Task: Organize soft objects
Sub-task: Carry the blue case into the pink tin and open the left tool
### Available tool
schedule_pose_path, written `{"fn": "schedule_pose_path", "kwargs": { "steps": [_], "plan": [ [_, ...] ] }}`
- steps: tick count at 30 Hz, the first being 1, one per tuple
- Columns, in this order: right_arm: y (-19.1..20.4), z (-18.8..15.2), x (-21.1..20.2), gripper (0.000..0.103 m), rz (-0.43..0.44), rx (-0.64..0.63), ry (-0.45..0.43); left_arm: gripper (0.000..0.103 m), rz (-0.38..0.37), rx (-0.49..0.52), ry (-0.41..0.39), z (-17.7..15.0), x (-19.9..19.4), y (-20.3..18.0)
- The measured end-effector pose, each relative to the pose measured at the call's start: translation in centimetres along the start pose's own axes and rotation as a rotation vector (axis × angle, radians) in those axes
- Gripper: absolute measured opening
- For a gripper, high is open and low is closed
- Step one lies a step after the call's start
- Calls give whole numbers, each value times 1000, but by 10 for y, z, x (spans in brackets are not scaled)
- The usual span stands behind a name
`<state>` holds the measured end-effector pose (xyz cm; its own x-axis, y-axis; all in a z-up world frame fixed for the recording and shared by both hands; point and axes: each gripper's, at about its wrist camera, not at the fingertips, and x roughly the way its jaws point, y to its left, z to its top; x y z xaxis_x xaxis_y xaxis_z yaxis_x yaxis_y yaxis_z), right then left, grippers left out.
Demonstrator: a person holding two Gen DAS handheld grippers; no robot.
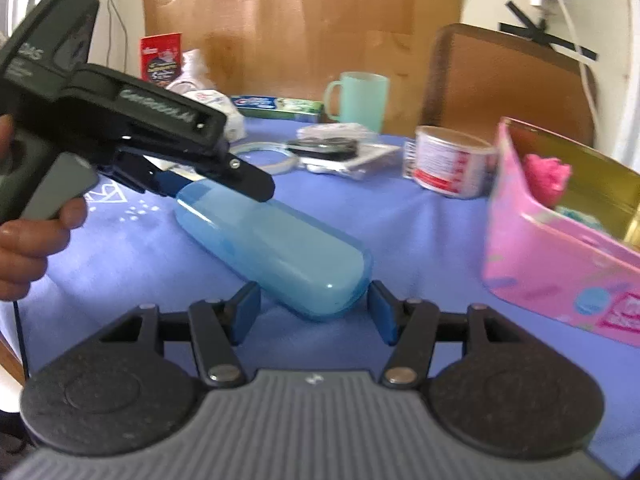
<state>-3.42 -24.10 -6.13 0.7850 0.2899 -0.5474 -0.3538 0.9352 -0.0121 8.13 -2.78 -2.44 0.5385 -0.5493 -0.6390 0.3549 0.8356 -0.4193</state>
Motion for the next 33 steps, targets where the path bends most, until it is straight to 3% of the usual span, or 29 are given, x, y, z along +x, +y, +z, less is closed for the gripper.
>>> {"fn": "schedule_pose_path", "kwargs": {
  "steps": [3, 5, 8, 10, 12, 17, 24, 27, 33],
  "plan": [
    [-4, -5, -4, 66, -15, 6, -7, 84, -8, 11, -36, 1, -12, -2],
    [-4, -6, -3, 68, -15, -1, -10, 84, 0, 14, -52, 0, -21, 1],
    [-4, -6, 1, 72, -10, -4, -22, 76, 14, 18, -38, -3, -25, 5],
    [-4, -6, 5, 72, 2, -3, -27, 58, 2, 16, 0, -7, -18, 7],
    [-3, -6, 7, 72, 14, 12, -34, 58, -38, -14, 1, -12, -13, 11],
    [-4, -5, -10, 70, -37, 21, -79, 58, -52, 13, -14, -2, -14, -5],
    [-46, 22, -55, 68, -186, 44, -221, 57, -128, 157, -100, 52, -8, -82],
    [-81, 24, -64, 68, -257, 64, -232, 57, -154, 222, -114, 67, 19, -124],
    [-148, 18, -64, 68, -348, 136, -199, 57, -183, 254, -76, 84, 91, -181]
  ]
}}
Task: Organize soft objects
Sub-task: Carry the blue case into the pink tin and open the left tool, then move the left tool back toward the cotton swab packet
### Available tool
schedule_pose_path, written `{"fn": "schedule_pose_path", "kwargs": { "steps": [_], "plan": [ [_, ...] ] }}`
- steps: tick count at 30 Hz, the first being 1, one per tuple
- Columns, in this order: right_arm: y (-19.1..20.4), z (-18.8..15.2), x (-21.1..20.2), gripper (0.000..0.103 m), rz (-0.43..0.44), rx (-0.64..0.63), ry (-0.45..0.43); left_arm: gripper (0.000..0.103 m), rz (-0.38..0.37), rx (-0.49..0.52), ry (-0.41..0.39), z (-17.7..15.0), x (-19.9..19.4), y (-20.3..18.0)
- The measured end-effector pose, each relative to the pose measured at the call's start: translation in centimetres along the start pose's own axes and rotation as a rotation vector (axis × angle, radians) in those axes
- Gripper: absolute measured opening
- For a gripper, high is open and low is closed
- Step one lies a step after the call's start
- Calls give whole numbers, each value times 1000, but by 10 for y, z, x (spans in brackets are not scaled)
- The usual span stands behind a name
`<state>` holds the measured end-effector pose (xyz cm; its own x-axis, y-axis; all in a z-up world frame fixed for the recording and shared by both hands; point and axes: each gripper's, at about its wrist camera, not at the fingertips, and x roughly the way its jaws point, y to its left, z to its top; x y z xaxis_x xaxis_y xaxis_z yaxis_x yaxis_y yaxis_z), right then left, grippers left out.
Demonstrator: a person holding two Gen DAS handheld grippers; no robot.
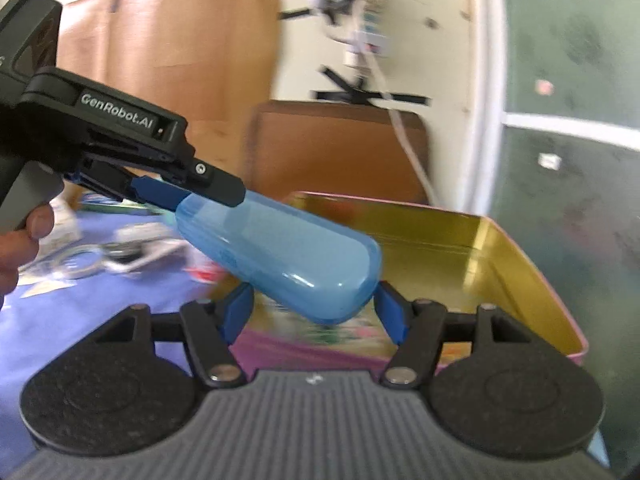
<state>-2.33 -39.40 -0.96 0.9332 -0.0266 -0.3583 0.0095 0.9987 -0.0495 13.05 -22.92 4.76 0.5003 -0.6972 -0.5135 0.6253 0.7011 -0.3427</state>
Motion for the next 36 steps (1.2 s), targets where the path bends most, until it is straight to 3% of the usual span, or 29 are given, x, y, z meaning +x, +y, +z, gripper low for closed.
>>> {"fn": "schedule_pose_path", "kwargs": {
  "steps": [4, 6, 10, 20, 24, 28, 36],
  "plan": [
    [-24, -3, 23, 68, -45, 39, 46, 54, 28, 13, 36, 5, 43, -14],
    [-28, -4, 33, 60, -80, 60, 60, 54, 54, 22, 57, 6, 59, -17],
    [-34, -5, 38, 60, -214, 81, 37, 55, 121, 50, 47, 2, 61, -19],
    [-22, -13, 4, 60, -140, 141, -12, 57, 167, 103, 3, -25, 5, -17],
    [5, -4, -4, 60, -102, 115, -31, 57, 246, 139, -3, -36, -25, -6],
    [34, 9, -8, 60, -35, 110, -51, 57, 316, 137, -25, -45, -57, 19],
    [105, 29, 11, 60, 96, 42, -39, 57, 428, 38, -36, -68, -105, 92]
  ]
}}
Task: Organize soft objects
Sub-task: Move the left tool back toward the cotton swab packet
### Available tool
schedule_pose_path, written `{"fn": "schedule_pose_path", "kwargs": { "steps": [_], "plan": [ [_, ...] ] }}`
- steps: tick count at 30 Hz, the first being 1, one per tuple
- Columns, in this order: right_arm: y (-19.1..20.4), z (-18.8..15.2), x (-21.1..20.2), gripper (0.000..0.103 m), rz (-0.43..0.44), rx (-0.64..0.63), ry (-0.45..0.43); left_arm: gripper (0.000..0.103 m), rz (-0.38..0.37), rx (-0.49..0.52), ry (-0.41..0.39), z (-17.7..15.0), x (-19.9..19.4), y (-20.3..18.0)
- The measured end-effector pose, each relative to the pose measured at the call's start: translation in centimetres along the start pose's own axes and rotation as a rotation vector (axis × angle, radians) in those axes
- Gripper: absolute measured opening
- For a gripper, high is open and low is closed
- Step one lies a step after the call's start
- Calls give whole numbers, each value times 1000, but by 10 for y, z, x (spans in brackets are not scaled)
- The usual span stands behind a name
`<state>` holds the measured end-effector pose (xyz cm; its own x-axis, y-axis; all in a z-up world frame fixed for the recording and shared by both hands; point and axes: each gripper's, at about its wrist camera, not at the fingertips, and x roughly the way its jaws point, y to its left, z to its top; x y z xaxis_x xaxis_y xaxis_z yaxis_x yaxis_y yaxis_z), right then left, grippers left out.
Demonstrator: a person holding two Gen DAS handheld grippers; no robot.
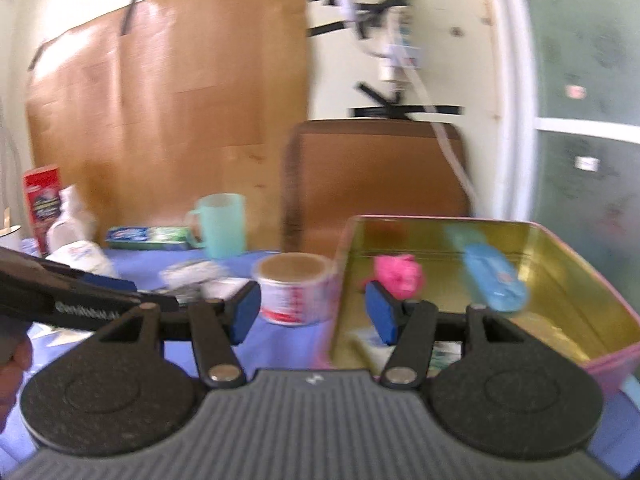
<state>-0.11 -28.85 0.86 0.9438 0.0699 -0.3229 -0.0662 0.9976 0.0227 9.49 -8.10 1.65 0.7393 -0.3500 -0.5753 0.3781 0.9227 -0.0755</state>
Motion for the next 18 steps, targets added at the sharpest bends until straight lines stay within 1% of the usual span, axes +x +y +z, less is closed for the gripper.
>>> {"fn": "schedule_pose_path", "kwargs": {
  "steps": [4, 7, 10, 12, 13, 15, 18],
  "plan": [
    [30, 1, 21, 60, 52, -42, 43, 57, 63, -42, 6, -24, -2, 45],
    [47, -1, 40, 60, 100, -47, 92, 57, 64, -113, 11, -44, -3, 77],
    [59, -2, 65, 60, 136, -9, 161, 56, 66, -190, -2, -62, -1, 100],
    [63, 4, 83, 56, 152, 21, 188, 59, 33, -224, -48, -64, -9, 105],
    [65, 8, 92, 55, 162, 31, 197, 59, 43, -230, -53, -64, -10, 106],
    [71, 17, 112, 55, 182, 25, 222, 59, 35, -242, -50, -63, -10, 107],
    [79, 29, 138, 55, 176, 5, 246, 59, 26, -248, -62, -64, -12, 108]
  ]
}}
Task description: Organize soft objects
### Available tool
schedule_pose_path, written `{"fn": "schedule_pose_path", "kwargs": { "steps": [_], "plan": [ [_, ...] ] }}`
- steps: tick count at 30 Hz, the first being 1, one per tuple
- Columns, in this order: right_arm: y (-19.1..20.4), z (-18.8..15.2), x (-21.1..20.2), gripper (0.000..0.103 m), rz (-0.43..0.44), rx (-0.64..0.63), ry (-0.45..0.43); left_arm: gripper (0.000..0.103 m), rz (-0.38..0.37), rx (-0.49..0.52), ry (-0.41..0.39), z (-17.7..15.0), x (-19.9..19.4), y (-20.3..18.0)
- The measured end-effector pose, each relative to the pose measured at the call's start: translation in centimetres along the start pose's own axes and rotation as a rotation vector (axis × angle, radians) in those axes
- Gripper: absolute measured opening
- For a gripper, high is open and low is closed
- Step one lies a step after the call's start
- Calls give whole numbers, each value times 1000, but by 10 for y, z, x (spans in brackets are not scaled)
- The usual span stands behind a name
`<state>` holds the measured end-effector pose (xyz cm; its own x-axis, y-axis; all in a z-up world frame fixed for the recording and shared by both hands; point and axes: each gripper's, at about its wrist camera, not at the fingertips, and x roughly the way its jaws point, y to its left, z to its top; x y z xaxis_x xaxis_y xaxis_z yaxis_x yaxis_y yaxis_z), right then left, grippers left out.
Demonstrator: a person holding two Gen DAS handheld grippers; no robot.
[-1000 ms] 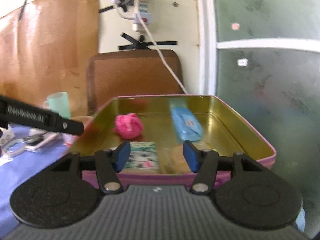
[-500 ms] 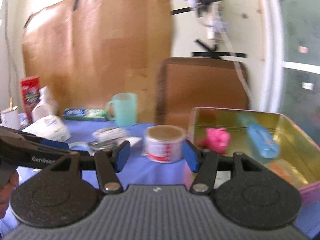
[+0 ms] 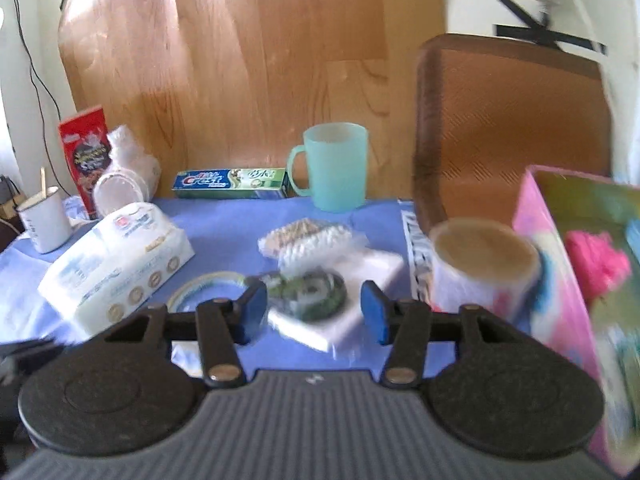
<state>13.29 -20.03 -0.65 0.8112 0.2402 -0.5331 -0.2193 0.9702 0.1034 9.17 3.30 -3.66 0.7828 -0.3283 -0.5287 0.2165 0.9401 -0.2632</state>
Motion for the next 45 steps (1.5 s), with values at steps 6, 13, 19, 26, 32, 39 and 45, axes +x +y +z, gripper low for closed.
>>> {"fn": "schedule_pose_path", "kwargs": {
  "steps": [6, 13, 19, 26, 32, 39, 45],
  "plan": [
    [-14, 38, 77, 76, 14, 149, 130, 60, -5, 33, -32, -4, -1, -5],
    [-3, 37, 117, 63, 62, 71, 233, 63, -11, 1, -73, -3, -6, -1],
    [16, 25, 73, 43, 127, -7, 181, 63, -3, -47, -90, -2, -8, 6],
    [-9, -15, -50, 41, 191, 44, -19, 65, -15, -125, -78, -1, -7, 20],
    [-29, -106, -107, 45, 172, 101, 72, 62, -85, -7, -16, -2, 1, -2],
    [-22, -137, -140, 88, 127, 42, -21, 61, -313, -19, 119, -8, 2, -45],
    [8, -160, -130, 80, 48, -177, -7, 48, -337, 124, 216, -28, 7, -89]
  ]
}}
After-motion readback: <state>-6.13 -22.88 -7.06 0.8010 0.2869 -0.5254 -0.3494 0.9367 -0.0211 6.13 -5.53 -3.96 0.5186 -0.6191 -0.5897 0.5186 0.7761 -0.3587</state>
